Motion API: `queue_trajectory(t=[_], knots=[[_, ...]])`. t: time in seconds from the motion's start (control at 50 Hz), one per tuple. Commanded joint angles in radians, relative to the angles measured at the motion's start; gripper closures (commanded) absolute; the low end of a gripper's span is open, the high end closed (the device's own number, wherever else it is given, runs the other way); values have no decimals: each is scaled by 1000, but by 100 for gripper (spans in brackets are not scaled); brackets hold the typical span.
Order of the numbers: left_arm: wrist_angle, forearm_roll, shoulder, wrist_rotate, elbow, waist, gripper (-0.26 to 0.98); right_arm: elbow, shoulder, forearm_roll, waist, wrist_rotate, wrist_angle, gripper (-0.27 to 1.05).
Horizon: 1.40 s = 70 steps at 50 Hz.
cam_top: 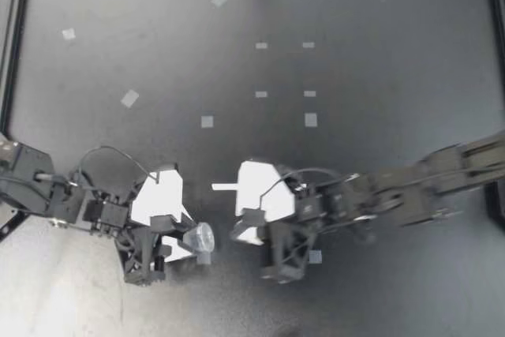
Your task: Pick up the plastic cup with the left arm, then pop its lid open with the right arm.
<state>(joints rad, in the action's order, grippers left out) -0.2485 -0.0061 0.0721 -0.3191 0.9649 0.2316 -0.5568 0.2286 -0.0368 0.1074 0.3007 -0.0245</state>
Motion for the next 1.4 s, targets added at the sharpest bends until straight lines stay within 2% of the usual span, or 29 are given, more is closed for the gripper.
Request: queue_trajectory(t=[0.0, 0.18, 0.28, 0.32, 0.42, 0.48, 0.54, 0.62, 0.74, 0.92, 1.38], knots=[[-37, 0, -58, 28, -11, -15, 48, -35, -115, 3, -17, 9, 2, 82], [-252, -2, -126, 179, 14, -83, 55, -192, -232, 101, -23, 163, -138, 77], [-410, -17, -152, 295, 43, -106, 55, -295, -261, 121, -23, 339, -328, 65], [-474, -32, -163, 341, 58, -110, 55, -337, -270, 121, -23, 425, -426, 57], [-626, -77, -179, 445, 95, -109, 55, -426, -270, 121, -35, 653, -721, 26], [-716, -97, -179, 495, 104, -110, 55, -442, -244, 123, -49, 765, -856, 11], [-779, -101, -169, 528, 100, -109, 55, -436, -210, 124, -61, 848, -946, 4], [-804, -101, -149, 543, 86, -109, 55, -399, -147, 115, -80, 956, -1049, 6], [-802, -101, -115, 538, 75, -109, 55, -339, -91, 69, -87, 1005, -1132, 6], [-798, -101, -104, 538, 75, -109, 55, -298, -89, 12, -87, 1006, -1127, 6], [-796, -100, -103, 537, 74, -109, 55, -261, -98, -29, -89, 1003, -1146, 6]])
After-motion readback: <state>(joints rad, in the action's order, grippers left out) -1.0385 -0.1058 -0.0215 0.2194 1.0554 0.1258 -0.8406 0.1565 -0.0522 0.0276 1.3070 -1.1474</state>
